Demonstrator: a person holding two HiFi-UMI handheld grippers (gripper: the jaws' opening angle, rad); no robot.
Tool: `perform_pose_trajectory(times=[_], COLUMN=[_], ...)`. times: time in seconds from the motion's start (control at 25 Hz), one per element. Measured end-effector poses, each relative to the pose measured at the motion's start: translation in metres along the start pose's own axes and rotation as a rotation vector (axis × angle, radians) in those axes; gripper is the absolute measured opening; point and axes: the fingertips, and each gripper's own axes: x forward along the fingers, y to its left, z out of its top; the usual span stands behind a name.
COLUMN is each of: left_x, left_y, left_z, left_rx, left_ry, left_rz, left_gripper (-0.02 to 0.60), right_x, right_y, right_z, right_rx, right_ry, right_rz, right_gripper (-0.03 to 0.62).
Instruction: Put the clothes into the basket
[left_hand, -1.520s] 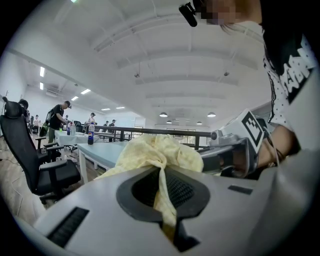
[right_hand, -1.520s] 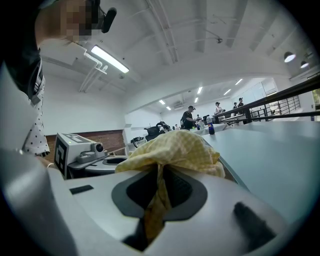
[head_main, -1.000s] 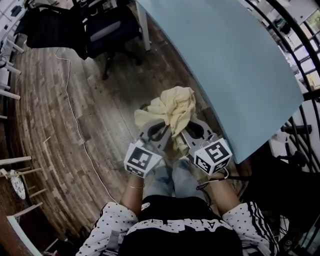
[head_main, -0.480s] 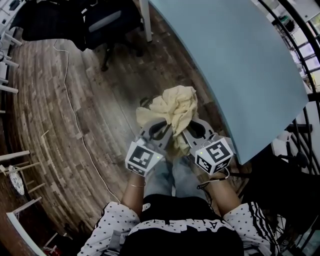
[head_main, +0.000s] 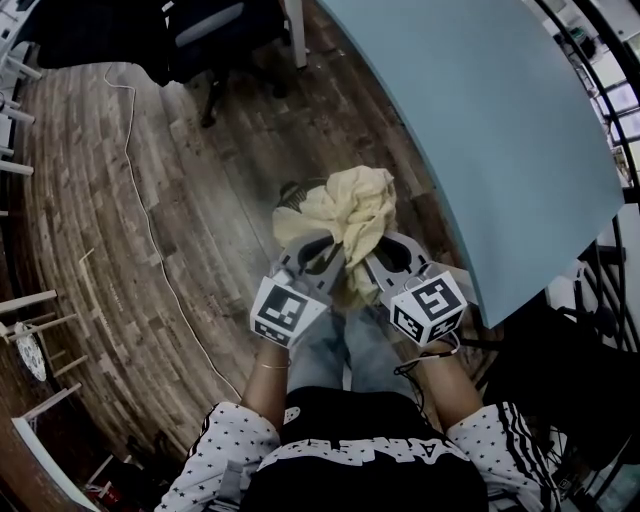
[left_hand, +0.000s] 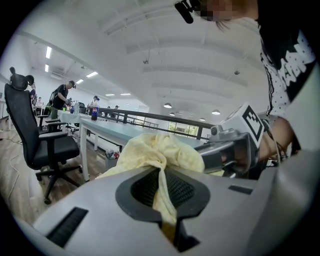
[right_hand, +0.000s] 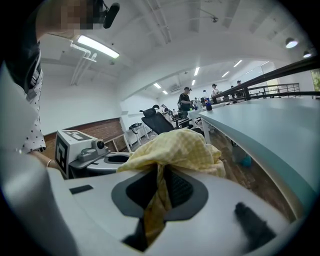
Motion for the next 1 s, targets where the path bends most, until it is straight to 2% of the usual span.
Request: perform_pose_trajectory(times=[0.56,0.68,1.0], left_x=[0.015,0.017,0.023], left_y=[0.008,0.01,0.019], left_z=[-0.032,-0.038,-0.058], left_rx=[-0.028,-0.014,-0.016], left_ry=[0.039,0.052,0.066], left_rz=[-0.03,-0.043,-0.012], left_gripper=[0.025,0.025,0.025], right_x=[0.015,0.018,0.029], right_y=[-0.014,-0.016,-0.022], right_z=[-0.029,-0.035,-0.052], right_rx=[0.052,0.053,0.068], right_ry=[0.047,0.057,0.074], right_rz=[-0.009,-0.004,0.006], right_gripper=[0.046,0.046,0.046])
